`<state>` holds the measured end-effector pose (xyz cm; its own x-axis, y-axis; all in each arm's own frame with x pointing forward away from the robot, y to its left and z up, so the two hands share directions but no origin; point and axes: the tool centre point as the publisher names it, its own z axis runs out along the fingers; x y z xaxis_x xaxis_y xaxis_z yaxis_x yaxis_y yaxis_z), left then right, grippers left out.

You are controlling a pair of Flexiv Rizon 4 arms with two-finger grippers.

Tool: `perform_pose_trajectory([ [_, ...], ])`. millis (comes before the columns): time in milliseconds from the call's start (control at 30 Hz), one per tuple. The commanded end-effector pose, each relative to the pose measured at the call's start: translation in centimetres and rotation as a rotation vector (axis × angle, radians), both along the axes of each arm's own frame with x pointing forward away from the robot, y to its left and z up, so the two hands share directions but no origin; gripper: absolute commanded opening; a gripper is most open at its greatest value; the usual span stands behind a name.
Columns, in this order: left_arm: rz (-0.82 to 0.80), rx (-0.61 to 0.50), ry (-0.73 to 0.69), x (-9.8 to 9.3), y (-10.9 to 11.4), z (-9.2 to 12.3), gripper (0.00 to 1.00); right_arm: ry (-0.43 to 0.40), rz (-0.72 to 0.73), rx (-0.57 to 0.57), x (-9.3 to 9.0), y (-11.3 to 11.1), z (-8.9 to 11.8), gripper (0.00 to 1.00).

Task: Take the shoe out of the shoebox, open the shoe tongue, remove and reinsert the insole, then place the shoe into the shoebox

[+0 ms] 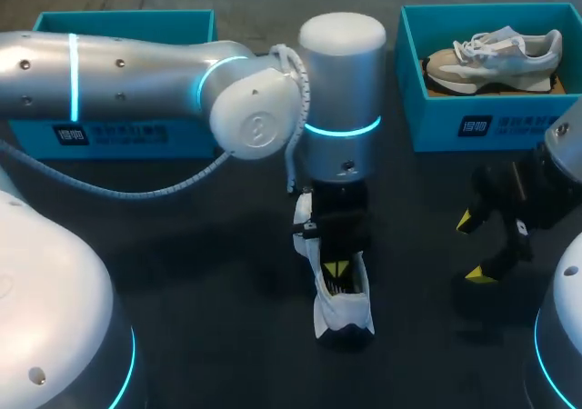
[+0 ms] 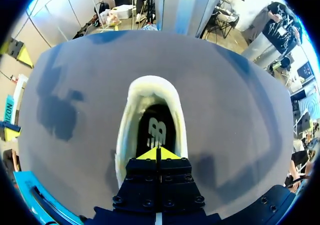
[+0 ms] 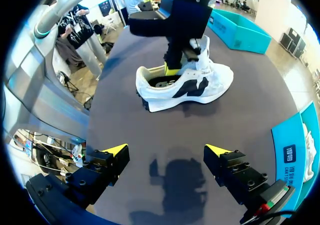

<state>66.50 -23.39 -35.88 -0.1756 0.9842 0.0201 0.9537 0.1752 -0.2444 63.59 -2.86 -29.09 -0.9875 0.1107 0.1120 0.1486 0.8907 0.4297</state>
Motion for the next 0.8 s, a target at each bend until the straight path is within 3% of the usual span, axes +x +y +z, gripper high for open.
perform_pose_trajectory([
  [33,0.009,-0.031,-0.027,0.0,0.7,0.2,0.0,-0.003,-0.002,-0.004,-0.2,0.1,0.0,1.0],
  [533,-0.029,-0.032,-0.087,1.9,-1.3,-0.7,0.0,-0.003,-0.002,-0.004,-0.2,0.1,0.0,1.0],
  [800,-0.049,-0.038,-0.096,1.4,-1.7,0.5,0.0,-0.003,-0.002,-0.004,-0.2,0.1,0.0,1.0],
])
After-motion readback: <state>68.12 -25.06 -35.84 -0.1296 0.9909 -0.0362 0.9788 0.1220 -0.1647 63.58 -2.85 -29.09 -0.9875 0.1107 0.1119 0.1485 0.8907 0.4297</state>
